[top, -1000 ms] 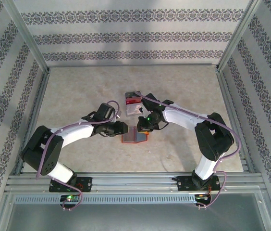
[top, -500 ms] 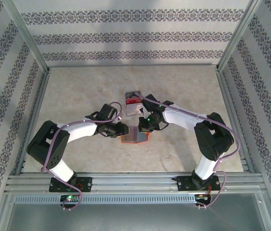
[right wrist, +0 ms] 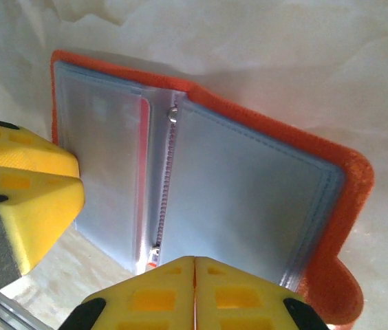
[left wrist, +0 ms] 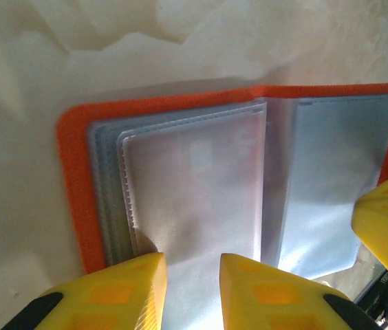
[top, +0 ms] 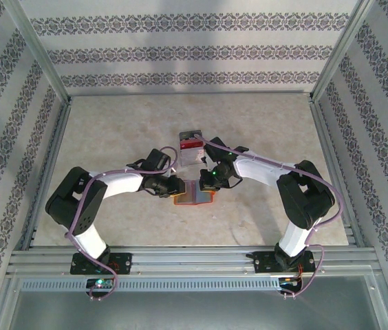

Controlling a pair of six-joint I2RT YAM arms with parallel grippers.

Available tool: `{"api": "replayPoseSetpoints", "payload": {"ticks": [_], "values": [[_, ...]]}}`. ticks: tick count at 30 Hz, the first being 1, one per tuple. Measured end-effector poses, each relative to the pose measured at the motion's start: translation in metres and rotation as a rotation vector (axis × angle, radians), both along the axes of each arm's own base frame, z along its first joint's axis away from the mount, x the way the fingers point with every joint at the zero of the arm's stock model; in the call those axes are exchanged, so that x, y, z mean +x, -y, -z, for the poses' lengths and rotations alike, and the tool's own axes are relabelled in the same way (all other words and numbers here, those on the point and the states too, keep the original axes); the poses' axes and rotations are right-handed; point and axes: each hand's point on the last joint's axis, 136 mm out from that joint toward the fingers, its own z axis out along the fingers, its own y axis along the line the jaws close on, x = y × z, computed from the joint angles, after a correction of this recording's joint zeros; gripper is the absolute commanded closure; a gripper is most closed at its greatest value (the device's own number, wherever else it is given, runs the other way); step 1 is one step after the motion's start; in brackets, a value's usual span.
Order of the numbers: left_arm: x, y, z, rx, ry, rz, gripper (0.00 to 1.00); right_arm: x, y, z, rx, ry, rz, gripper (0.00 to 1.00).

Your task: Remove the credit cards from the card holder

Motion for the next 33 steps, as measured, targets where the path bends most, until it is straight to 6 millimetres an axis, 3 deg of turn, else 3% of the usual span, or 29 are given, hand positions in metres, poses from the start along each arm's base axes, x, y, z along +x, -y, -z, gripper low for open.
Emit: {"api": "replayPoseSetpoints", "payload": {"ticks": [10, 15, 19, 33], "values": [[0.000, 0.023, -0.002, -0.047, 0.010, 0.056, 0.74, -0.002, 0.000, 0.010, 0.080, -0.025, 0.025, 0.92], [0.000, 0.031, -0.003, -0.060, 0.017, 0.074, 0.74, 0.002, 0.003, 0.001, 0.120, -0.002, 0.039, 0.92], [0.001, 0.036, -0.006, -0.072, 0.028, 0.081, 0.75, 0.007, 0.010, -0.005, 0.137, 0.018, 0.063, 0.92], [0.008, 0.054, -0.005, -0.091, 0.041, 0.111, 0.75, 0.004, 0.042, 0.010, 0.100, -0.014, 0.140, 0.93]]}}
